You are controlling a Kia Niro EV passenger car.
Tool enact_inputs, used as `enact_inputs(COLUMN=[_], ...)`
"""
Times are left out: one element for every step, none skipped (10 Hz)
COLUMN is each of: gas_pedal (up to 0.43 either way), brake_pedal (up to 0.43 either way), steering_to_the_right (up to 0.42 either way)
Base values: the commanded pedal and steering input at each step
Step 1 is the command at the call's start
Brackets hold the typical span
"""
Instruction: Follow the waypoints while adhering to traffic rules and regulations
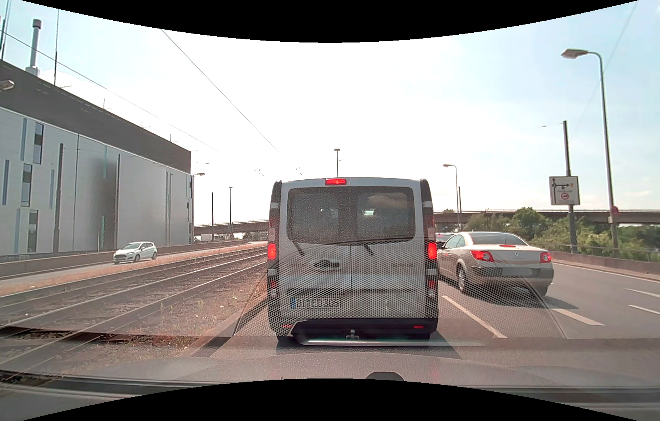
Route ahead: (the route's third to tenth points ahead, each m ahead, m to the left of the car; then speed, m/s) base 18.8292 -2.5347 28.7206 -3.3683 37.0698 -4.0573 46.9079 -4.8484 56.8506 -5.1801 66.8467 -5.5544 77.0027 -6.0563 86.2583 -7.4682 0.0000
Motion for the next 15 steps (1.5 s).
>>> enact_inputs(gas_pedal=[0.0,0.0,0.0,0.0,0.0,0.0,0.0,0.0,0.0,0.0,0.0,0.0,0.0,0.0,0.0], brake_pedal=[0.299,0.299,0.299,0.299,0.299,0.305,0.299,0.299,0.299,0.299,0.299,0.299,0.299,0.299,0.299], steering_to_the_right=[-0.014,-0.014,-0.014,-0.014,-0.014,-0.014,-0.014,-0.014,-0.014,-0.014,-0.014,-0.014,-0.014,-0.014,-0.014])
